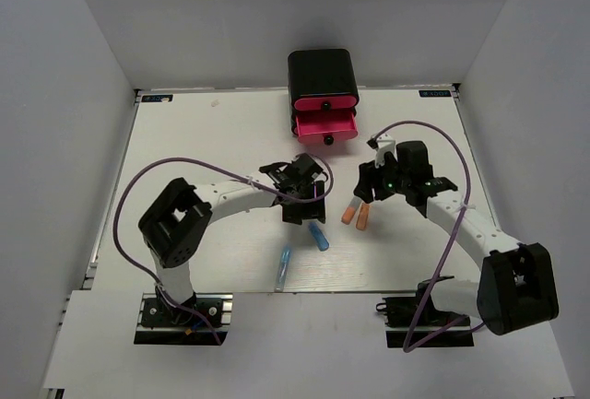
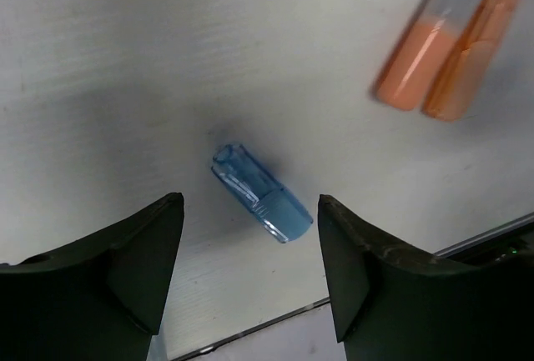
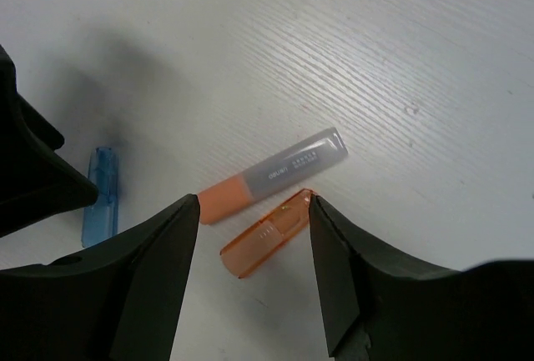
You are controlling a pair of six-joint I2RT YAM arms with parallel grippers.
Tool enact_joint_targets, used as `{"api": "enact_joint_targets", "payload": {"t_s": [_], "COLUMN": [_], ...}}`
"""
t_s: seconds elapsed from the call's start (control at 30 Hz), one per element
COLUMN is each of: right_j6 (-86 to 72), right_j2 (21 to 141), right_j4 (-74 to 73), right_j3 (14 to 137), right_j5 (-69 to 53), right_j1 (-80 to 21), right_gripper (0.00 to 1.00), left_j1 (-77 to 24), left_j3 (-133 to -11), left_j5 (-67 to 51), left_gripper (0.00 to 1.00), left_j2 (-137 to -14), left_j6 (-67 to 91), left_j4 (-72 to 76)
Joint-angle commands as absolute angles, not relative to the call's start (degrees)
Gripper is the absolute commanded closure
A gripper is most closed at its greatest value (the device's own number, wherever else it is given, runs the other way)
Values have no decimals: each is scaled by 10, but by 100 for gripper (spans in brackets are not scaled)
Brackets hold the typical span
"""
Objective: Sort the stationery into containers
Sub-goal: Grab a piece of stationery with the left arm
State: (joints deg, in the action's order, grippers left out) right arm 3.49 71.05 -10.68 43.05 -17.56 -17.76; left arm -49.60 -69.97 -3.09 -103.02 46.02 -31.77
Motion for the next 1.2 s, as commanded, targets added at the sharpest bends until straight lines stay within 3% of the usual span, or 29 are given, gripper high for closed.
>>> {"api": "enact_joint_targets", "payload": {"t_s": [0.0,0.63,0.9,1.03,1.17], "right_j6": [22,4,4,-9,-11], "right_j2": [680,623,615,614,614], "right_j4": [-108,-84,-91,-89,-87], "right_j3": [411,367,352,349,349], "right_j5": [-150,-155,-155,-156,-155], "right_j1": [-164,-133,-127,-127,-127], "right_gripper": [39,39,34,34,34], "left_j1": [-511,-555,-555,-548,-535], "left_j3": [-717,-808,-824,-842,-869], "left_j5": [-40,11,41,82,140], "left_gripper": [25,34,73,81,82], "left_j2": [-1032,-1150,-1151,-1119,-1072], "left_j6": [511,581,574,549,514], "left_j4": [-359,-473,-478,-478,-460]}}
